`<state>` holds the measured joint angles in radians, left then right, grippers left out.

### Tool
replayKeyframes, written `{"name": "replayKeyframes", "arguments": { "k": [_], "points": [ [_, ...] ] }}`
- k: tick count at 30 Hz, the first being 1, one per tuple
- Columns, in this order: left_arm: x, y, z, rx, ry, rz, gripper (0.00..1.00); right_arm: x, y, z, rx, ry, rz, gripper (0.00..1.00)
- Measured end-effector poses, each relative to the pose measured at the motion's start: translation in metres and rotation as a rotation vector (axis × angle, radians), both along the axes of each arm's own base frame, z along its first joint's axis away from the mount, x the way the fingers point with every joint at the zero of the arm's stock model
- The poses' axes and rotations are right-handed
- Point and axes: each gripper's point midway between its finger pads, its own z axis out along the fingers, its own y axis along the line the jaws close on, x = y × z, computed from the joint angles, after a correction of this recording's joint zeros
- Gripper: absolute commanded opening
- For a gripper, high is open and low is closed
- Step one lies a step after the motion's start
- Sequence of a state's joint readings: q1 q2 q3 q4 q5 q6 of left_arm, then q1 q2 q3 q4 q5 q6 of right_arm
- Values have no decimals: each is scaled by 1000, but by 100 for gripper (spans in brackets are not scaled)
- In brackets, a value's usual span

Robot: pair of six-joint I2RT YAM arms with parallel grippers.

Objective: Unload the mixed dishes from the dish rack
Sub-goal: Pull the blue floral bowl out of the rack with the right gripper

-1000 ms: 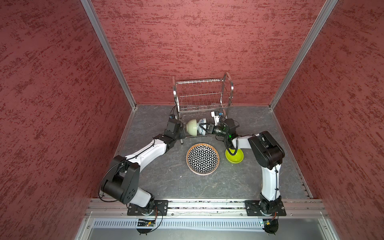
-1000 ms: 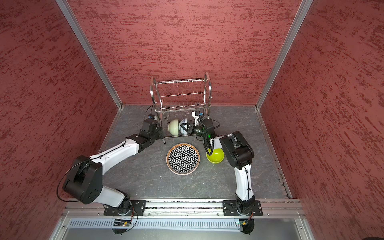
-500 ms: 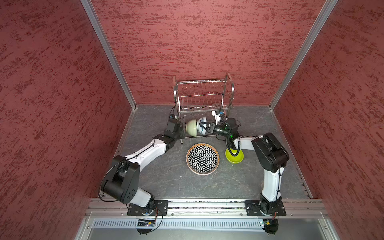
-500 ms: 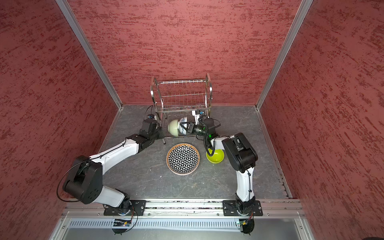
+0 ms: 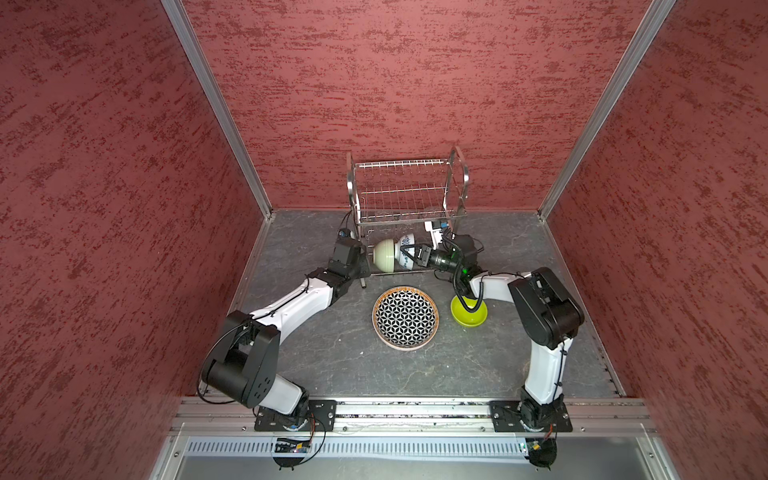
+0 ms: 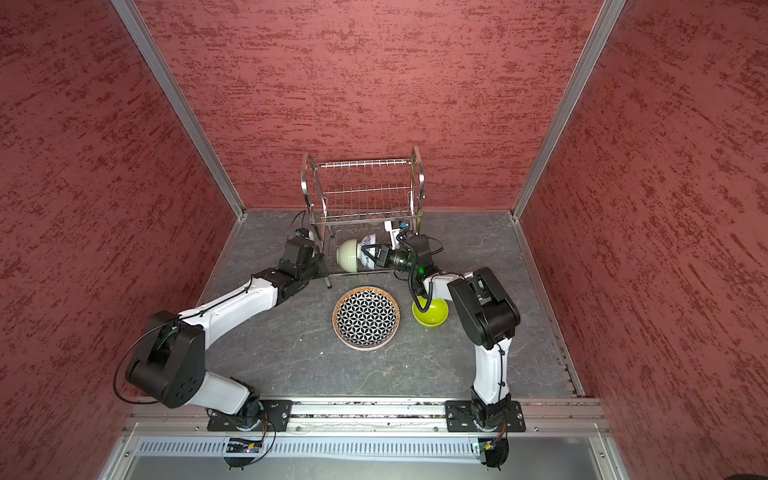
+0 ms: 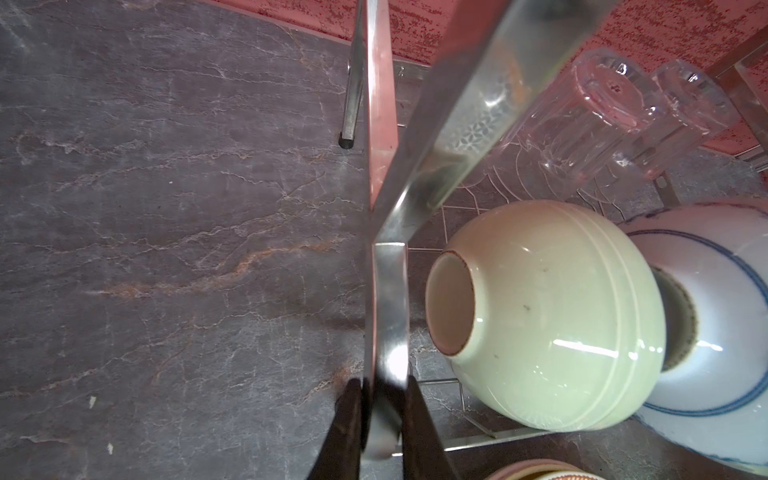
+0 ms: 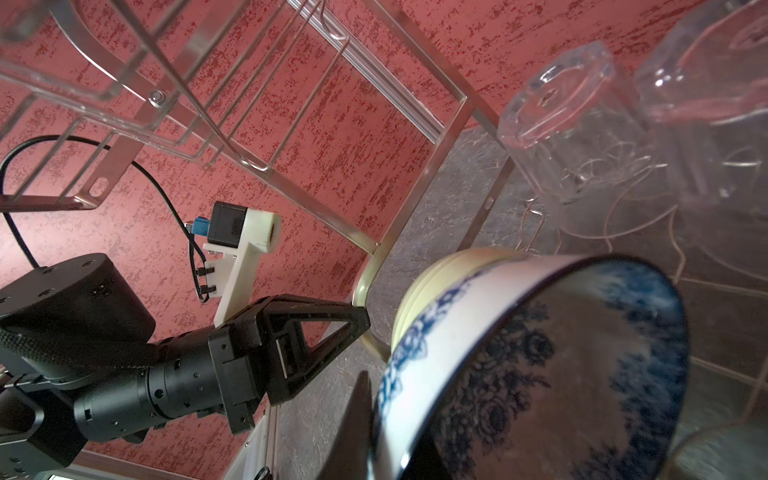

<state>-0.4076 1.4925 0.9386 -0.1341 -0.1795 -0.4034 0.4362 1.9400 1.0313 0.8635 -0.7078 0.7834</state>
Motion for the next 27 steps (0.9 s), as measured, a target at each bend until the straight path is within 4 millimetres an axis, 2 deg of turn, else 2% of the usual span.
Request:
{"name": "replayKeyframes", "arguments": {
  "k": [9, 19, 27],
  "points": [
    [0, 0, 0, 0, 0, -1, 12, -5, -8, 15, -51, -30, -37, 0],
    [0, 0, 0, 0, 0, -1, 12, -10, -29, 14, -214, -14, -130, 0],
    [0, 0, 0, -1, 1, -1, 12, -37, -42, 8, -410, 9, -174, 0]
  ]
}}
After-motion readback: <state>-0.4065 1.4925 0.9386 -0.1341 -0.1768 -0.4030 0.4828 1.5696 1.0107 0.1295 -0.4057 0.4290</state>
